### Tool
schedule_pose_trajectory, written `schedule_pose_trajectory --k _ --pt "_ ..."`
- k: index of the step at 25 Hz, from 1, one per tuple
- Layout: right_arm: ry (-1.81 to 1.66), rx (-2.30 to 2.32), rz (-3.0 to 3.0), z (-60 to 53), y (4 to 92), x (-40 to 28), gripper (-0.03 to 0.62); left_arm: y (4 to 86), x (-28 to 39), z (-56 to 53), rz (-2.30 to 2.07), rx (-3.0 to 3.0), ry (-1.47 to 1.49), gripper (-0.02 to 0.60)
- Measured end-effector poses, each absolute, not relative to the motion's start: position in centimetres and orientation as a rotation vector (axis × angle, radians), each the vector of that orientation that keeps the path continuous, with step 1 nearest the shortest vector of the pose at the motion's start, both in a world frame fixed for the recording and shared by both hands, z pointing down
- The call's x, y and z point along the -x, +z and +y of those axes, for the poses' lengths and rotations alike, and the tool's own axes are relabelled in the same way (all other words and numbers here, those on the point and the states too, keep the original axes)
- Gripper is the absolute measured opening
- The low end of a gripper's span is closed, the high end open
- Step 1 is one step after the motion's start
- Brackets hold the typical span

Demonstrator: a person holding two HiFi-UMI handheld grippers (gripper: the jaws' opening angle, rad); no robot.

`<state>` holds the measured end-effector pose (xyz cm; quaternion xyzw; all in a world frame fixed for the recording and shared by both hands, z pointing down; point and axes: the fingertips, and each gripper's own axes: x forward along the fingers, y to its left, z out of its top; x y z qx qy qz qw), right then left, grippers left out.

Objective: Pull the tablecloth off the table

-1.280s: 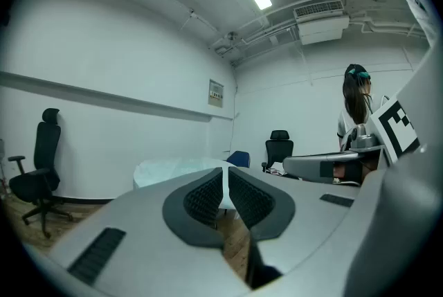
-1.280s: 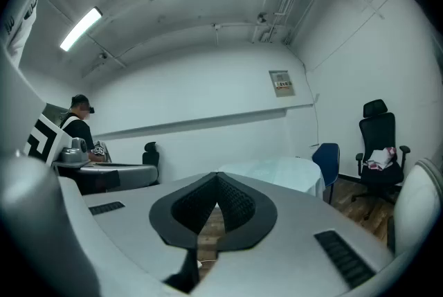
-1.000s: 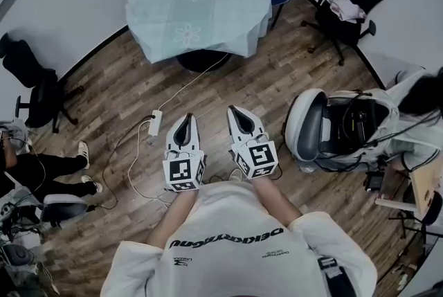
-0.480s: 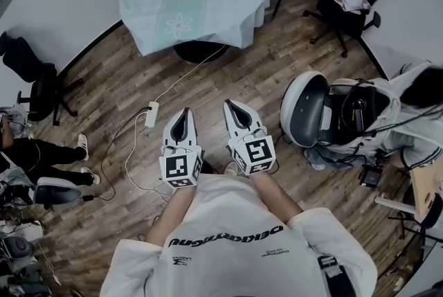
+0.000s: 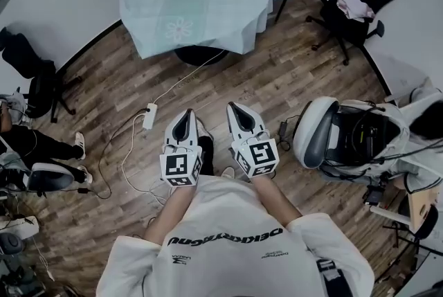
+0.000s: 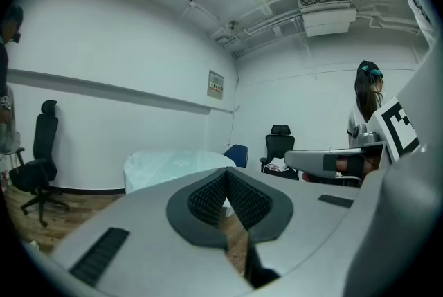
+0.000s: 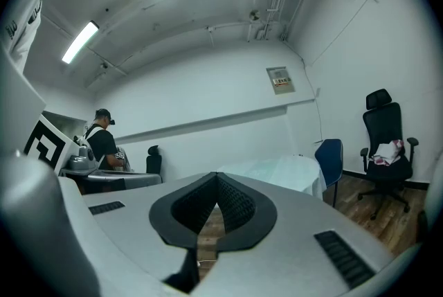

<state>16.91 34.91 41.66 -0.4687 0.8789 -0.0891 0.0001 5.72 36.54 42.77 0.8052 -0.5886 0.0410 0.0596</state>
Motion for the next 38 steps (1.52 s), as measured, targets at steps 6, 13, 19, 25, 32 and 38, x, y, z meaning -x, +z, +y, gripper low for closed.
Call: schedule_pose_trajectory --k 6,13,19,25,32,38 --pt "-0.245 1.481 2.801 30.2 42.5 -15.2 0.026 44.4 -3.9 31.3 -1.791 -2.378 0.096 0.015" --pt "-0.257 1.522 2.813 20.8 43.1 -12.8 0.026 44.7 -0.9 21.7 -1.802 -2.352 0.086 0.015" --pt "-0.262 1.54 2.811 12.0 42.0 -9.9 0.026 43.5 2.0 12.6 -1.788 -2.366 0.087 0.015" --pt "-0.301 1.594 2.787 3.7 42.0 -7.7 0.028 43.3 4.0 4.4 -1.748 -2.391 0.107 0.015" --pt "-0.397 1.693 2.756 -3.5 44.0 -5.9 0.026 44.7 5.7 -2.7 -1.669 -2.401 0.18 0.015" --pt "-0.411 1.732 2.762 -7.9 44.5 -4.7 0.028 45.3 6.8 -7.0 -1.646 -2.408 0.19 0.015"
